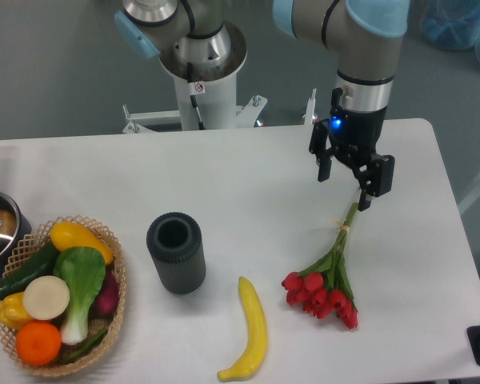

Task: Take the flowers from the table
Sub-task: 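Open the gripper wide above the red tulip stems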

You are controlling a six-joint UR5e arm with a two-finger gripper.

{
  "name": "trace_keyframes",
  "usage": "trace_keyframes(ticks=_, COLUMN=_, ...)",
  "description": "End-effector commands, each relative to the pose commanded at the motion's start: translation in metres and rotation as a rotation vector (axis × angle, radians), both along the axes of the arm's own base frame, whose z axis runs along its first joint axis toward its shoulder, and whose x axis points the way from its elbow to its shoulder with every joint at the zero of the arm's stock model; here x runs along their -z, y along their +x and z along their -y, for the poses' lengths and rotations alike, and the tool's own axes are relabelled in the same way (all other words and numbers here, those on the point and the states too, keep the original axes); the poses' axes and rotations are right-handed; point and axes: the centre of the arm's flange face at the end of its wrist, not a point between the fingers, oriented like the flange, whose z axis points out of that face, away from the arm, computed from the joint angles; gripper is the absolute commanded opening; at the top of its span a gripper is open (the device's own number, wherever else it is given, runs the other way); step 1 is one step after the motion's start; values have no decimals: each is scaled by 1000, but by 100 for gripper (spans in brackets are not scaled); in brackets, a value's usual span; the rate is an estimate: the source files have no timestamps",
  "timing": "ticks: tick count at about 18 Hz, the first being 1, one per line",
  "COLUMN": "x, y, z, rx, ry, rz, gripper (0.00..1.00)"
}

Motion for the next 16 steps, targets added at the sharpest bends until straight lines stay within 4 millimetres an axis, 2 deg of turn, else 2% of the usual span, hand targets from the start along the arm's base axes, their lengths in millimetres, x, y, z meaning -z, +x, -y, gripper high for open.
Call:
trace_keyframes(ticks=9, x=5, y=3, z=-3, rx=2, ry=28, rz=20, gripper=100)
trace_keyframes(ticks=12, x=23, y=-1, z=2, rx=-77, ry=113, rz=130, gripper=100)
trace_keyframes(ticks=16, x=25, y=-4, z=2, rx=-143, ry=286, rz=207, gripper=100)
